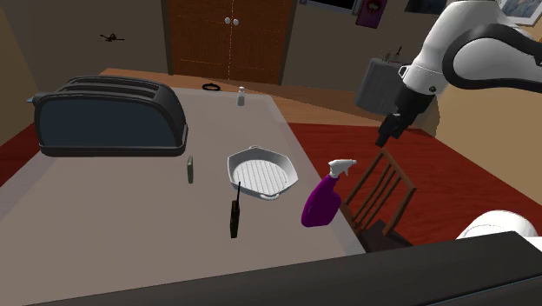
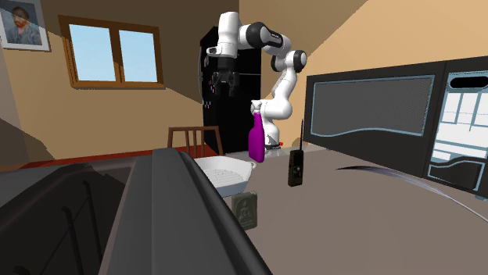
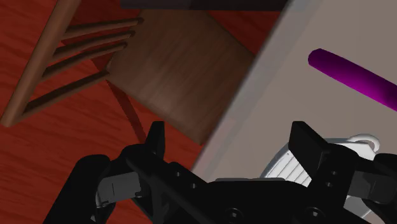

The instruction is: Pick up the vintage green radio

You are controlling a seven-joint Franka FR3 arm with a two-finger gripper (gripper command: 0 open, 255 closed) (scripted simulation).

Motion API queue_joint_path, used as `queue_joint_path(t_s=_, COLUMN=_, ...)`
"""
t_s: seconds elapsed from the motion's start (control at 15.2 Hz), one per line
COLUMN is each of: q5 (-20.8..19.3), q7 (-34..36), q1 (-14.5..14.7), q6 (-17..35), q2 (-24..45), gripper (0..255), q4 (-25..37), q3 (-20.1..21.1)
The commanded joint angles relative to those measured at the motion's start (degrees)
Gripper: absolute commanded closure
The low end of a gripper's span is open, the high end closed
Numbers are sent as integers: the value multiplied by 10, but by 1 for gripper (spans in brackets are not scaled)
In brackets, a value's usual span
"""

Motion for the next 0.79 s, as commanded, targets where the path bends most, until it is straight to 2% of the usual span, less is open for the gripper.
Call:
queue_joint_path(t_s=0.0, q5=0, q7=0, q1=0, q6=0, q2=0, gripper=0, q4=0, q3=0)
queue_joint_path(t_s=0.73, q5=105, q7=205, q1=33, q6=4, q2=126, gripper=0, q4=53, q3=135)
